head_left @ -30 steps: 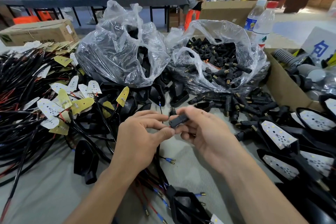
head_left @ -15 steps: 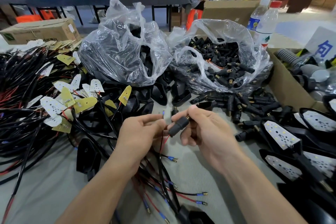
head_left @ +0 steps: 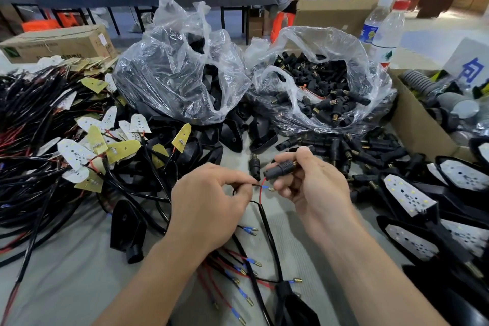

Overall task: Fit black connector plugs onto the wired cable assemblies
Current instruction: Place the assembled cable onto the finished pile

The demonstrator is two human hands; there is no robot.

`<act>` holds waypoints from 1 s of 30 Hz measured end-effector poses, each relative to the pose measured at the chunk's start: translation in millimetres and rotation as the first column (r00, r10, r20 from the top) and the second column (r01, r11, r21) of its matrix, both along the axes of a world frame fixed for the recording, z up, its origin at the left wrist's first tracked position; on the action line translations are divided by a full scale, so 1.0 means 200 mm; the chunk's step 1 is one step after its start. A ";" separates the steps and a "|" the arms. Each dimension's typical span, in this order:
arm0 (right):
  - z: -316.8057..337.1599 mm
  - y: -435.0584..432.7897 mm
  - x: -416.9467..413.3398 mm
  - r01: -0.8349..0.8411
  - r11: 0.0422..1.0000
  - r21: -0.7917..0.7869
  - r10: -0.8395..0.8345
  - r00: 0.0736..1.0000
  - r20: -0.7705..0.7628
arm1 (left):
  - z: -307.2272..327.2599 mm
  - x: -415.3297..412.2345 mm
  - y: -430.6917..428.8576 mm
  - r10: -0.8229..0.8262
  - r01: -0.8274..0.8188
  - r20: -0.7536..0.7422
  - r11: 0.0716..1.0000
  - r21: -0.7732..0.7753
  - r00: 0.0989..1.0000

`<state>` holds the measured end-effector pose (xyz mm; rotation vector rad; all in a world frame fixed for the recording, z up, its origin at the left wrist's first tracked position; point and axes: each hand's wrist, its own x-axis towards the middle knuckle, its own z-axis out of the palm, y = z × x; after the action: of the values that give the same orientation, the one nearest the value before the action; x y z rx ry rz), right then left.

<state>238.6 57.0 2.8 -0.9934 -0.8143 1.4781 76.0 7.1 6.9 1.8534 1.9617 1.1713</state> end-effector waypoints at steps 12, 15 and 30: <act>0.03 -0.02 0.00 -0.032 0.999 0.019 0.031 0.999 0.019 | -0.03 -0.02 0.02 0.055 -0.054 0.129 0.998 -0.007 0.990; 0.03 -0.02 0.00 -0.038 0.999 0.022 0.038 0.999 0.007 | -0.03 -0.02 0.01 0.024 -0.025 0.143 1.000 0.008 0.989; 0.00 -0.02 0.00 0.045 0.995 0.085 -0.056 0.989 0.138 | -0.03 -0.01 0.00 -0.036 0.032 0.148 0.999 0.028 0.988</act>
<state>237.8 53.9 3.4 -1.0574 -0.9362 1.3324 73.7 6.6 1.6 1.7494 1.8365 1.2901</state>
